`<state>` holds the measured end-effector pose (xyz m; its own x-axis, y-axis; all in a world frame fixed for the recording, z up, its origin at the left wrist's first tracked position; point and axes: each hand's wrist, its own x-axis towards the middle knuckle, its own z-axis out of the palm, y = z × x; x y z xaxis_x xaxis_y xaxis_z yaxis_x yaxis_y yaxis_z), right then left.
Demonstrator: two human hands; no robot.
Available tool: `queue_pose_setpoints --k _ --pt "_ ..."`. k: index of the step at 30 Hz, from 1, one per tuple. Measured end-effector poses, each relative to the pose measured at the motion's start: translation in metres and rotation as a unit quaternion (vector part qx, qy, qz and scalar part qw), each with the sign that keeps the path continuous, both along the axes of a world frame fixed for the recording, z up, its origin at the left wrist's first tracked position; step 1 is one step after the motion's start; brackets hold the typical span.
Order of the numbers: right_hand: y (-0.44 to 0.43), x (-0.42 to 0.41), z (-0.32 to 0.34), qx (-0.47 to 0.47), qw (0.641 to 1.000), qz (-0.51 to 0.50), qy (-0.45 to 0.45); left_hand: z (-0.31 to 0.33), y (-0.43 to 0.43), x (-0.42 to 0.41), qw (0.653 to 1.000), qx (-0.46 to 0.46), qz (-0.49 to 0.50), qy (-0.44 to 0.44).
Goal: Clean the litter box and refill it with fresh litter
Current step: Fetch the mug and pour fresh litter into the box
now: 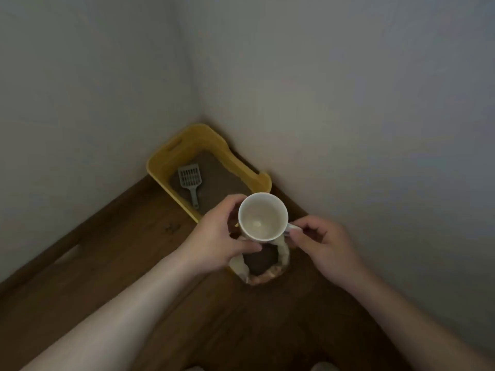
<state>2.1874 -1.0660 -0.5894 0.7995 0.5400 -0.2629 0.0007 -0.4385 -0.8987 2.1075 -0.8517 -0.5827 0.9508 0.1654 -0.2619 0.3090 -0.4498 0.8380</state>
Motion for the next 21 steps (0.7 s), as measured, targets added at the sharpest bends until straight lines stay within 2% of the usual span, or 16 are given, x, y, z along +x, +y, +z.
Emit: queue_pose_setpoints --k 4,8,16,21 --pt "0.002 -0.002 -0.115 -0.022 0.999 0.028 -0.019 -0.118 0.008 -0.006 1.000 0.005 -0.015 -0.002" --pt "0.000 0.000 -0.192 -0.036 0.996 0.075 -0.019 -0.199 0.007 -0.014 1.000 0.010 -0.027 0.001" --pt "-0.006 0.013 -0.248 -0.032 0.995 0.097 0.007 -0.253 0.007 -0.014 0.997 0.051 -0.049 -0.002" --pt "-0.015 0.017 -0.266 -0.064 0.994 0.083 -0.025 -0.293 0.001 -0.027 0.984 0.175 0.003 0.035"
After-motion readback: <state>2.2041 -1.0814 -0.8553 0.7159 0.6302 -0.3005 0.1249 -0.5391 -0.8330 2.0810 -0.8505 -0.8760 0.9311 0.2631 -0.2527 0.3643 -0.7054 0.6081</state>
